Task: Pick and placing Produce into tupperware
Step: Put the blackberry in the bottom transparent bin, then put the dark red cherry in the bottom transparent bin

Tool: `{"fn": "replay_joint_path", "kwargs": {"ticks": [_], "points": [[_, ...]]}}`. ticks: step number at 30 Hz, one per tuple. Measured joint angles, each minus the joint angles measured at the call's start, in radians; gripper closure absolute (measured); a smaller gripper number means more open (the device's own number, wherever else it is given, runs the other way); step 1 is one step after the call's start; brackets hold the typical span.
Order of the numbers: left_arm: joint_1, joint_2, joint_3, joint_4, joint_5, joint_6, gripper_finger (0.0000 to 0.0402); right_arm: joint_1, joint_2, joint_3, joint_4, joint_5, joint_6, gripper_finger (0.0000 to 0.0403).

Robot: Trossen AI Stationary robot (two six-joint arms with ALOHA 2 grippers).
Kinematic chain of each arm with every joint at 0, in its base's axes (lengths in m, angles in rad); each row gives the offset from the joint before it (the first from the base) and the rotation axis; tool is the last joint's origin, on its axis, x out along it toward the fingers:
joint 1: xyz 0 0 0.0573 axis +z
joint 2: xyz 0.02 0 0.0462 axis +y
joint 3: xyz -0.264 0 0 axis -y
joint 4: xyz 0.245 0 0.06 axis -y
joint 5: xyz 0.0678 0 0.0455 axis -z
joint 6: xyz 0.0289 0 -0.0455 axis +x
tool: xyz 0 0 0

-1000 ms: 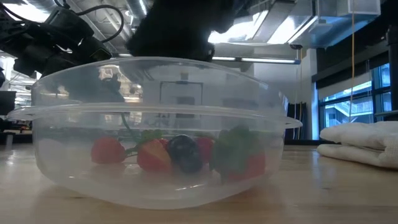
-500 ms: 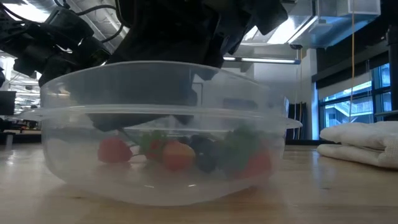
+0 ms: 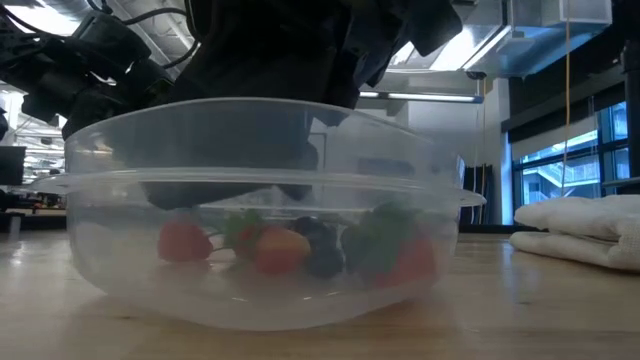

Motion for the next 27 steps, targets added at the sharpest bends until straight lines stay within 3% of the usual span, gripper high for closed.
{"fn": "replay_joint_path", "kwargs": {"ticks": [15, 22, 27], "points": [[0.0, 0.0, 0.0, 0.0, 0.0, 0.0, 0.0217, -0.013, -0.013, 0.002, -0.016, -0.001, 0.021, 0.0254], [0.0, 0.0, 0.0, 0.0, 0.0, -0.007, 0.0217, -0.028, -0.154, 0.018, -0.117, -0.037, -0.011, 0.0254], [0.0, 0.0, 0.0, 0.0, 0.0, -0.007, 0.0217, -0.026, -0.274, 0.016, -0.31, 0.123, -0.109, 0.0254]]}}
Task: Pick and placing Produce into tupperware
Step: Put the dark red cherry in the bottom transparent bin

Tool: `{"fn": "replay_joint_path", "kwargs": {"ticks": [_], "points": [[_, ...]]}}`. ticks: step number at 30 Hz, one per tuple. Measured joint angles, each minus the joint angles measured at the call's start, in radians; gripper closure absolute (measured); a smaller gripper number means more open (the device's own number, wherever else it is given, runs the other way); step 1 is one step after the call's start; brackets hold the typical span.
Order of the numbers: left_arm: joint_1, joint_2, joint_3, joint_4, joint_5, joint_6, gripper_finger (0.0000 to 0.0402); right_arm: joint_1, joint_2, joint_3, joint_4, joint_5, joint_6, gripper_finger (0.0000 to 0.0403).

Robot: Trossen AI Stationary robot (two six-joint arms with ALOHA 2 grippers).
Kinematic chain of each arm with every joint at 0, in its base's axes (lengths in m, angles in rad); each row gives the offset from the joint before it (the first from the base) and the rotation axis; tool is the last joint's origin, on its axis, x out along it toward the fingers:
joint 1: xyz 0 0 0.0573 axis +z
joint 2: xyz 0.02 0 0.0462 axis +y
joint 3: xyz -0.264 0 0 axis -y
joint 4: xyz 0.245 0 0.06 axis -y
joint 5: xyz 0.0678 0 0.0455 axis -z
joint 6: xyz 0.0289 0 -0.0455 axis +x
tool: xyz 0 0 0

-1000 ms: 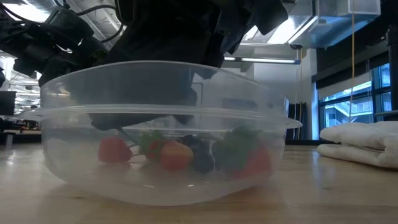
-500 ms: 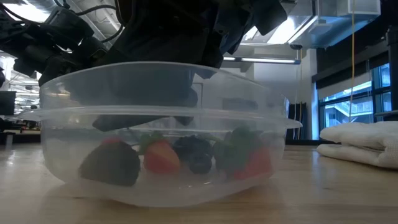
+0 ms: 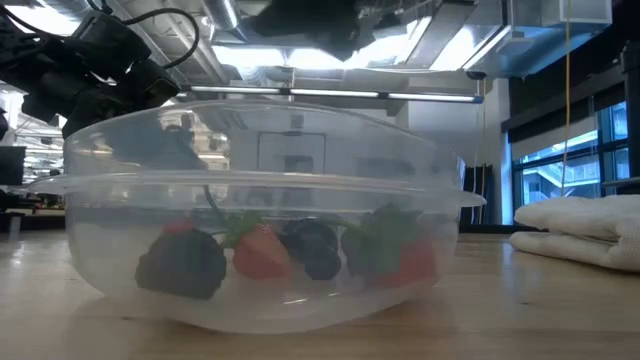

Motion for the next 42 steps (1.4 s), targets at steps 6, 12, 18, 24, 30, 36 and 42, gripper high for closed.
{"fn": "replay_joint_path", "kwargs": {"ticks": [6, 12, 18, 24, 30, 36, 42], "points": [[0.0, 0.0, 0.0, 0.0, 0.0, -0.002, 0.0217, -0.002, -0.135, -0.093, -0.097, 0.162, -0.059, 0.0254], [0.0, 0.0, 0.0, 0.001, 0.0, -0.001, 0.0217, -0.057, -0.347, -0.426, 0.102, 0.169, -0.052, 0.0254], [0.0, 0.0, 0.0, 0.005, 0.0, 0.0, 0.0217, -0.177, -0.603, -0.788, 0.329, 0.165, -0.084, 0.0254], [0.0, 0.0, 0.0, 0.07, -0.001, 0.012, 0.0217, -0.268, -0.792, -1.042, 0.498, 0.164, -0.113, 0.0253], [0.0, 0.0, 0.0, 0.174, -0.072, 0.012, 0.0217, -0.285, -0.942, -1.266, 0.611, 0.173, -0.105, 0.0253], [0.0, 0.0, 0.0, 0.19, -0.107, 0.005, 0.0217, -0.276, -1.052, -1.467, 0.855, 0.17, -0.029, 0.0253], [0.0, 0.0, 0.0, 0.19, -0.078, 0.009, 0.0181, -0.276, -1.09, -1.525, 0.871, 0.17, 0.015, 0.0253]]}}
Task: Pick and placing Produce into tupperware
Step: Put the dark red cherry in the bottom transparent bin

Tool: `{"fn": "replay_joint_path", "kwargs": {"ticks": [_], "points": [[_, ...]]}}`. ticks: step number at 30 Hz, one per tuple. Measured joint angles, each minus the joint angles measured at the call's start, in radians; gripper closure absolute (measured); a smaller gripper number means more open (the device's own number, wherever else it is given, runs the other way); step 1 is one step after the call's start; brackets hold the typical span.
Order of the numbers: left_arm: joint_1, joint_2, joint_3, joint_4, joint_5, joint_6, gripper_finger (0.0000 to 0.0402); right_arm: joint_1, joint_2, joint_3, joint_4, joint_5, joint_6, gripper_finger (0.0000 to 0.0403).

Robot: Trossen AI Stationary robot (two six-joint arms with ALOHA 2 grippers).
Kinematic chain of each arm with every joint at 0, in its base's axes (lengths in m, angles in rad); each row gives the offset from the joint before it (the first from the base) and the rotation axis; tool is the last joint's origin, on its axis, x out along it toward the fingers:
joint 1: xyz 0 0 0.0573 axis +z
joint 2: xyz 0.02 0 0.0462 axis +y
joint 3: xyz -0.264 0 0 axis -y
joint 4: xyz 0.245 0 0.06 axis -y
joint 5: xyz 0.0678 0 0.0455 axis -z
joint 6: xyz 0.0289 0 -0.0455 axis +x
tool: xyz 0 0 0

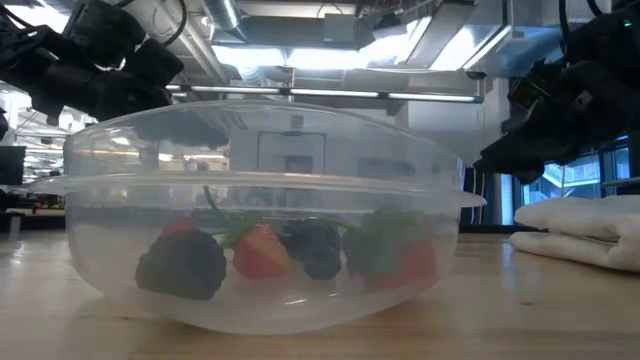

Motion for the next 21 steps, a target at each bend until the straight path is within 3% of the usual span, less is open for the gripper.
{"fn": "replay_joint_path", "kwargs": {"ticks": [8, 14, 21], "points": [[0.0, 0.0, 0.0, -0.021, 0.002, -0.012, 0.0104, 0.0, 0.0, 0.025, 0.028, 0.0, 0.037, 0.0253], [0.002, 0.012, 0.025, -0.043, 0.007, -0.034, 0.0099, 0.0, 0.0, 0.038, 0.034, 0.002, -0.055, 0.0253], [0.008, 0.146, 0.231, -0.105, 0.05, 0.033, 0.0099, -0.001, 0.0, 0.038, 0.089, 0.067, -0.156, 0.0253]]}}
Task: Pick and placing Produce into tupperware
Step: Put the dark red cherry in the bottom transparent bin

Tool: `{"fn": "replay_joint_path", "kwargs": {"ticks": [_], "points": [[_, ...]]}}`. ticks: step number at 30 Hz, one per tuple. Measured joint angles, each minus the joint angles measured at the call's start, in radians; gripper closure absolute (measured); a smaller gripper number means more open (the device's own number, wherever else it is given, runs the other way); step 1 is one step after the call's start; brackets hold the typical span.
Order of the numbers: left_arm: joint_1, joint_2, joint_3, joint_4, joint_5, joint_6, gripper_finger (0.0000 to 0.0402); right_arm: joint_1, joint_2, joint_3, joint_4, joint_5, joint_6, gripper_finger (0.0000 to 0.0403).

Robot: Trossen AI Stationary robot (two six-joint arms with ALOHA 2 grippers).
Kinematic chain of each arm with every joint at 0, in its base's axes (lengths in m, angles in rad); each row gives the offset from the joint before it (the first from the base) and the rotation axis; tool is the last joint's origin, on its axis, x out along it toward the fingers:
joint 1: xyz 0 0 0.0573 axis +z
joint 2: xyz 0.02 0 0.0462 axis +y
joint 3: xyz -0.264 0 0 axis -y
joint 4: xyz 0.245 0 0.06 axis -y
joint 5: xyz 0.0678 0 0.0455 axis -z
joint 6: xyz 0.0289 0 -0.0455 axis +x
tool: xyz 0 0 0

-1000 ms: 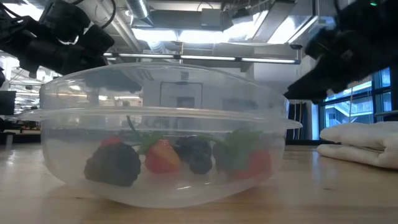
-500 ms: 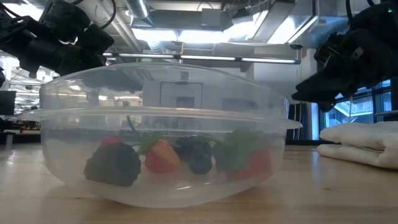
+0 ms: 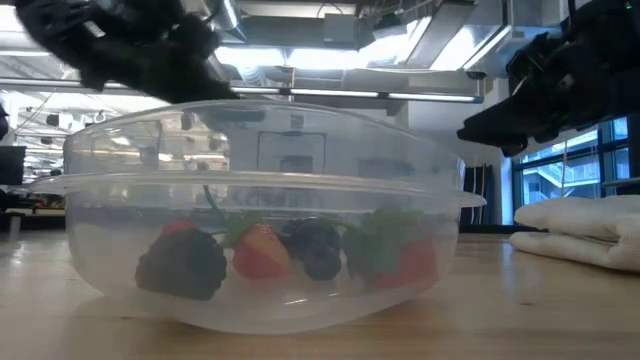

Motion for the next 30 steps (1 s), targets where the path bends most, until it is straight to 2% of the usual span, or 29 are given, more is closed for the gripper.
{"fn": "replay_joint_path", "kwargs": {"ticks": [5, 9, 16, 24, 30], "points": [[0.004, 0.158, 0.14, -0.12, 0.008, 0.105, 0.0099, -0.004, 0.0, 0.0, 0.008, 0.004, -0.045, 0.0254], [0.03, 0.291, 0.214, -0.146, 0.012, 0.125, 0.0099, -0.004, 0.001, 0.0, 0.008, 0.004, -0.053, 0.0254], [0.088, 0.473, 0.309, -0.154, 0.13, 0.144, 0.0099, -0.004, 0.001, 0.0, 0.007, 0.004, -0.068, 0.0254], [0.094, 0.609, 0.39, -0.153, 0.142, 0.177, 0.0099, -0.004, 0.001, 0.0, 0.002, 0.004, -0.068, 0.0254], [0.108, 0.638, 0.394, -0.16, 0.125, 0.163, 0.0099, -0.004, 0.001, 0.0, -0.001, 0.004, -0.067, 0.0254]]}}
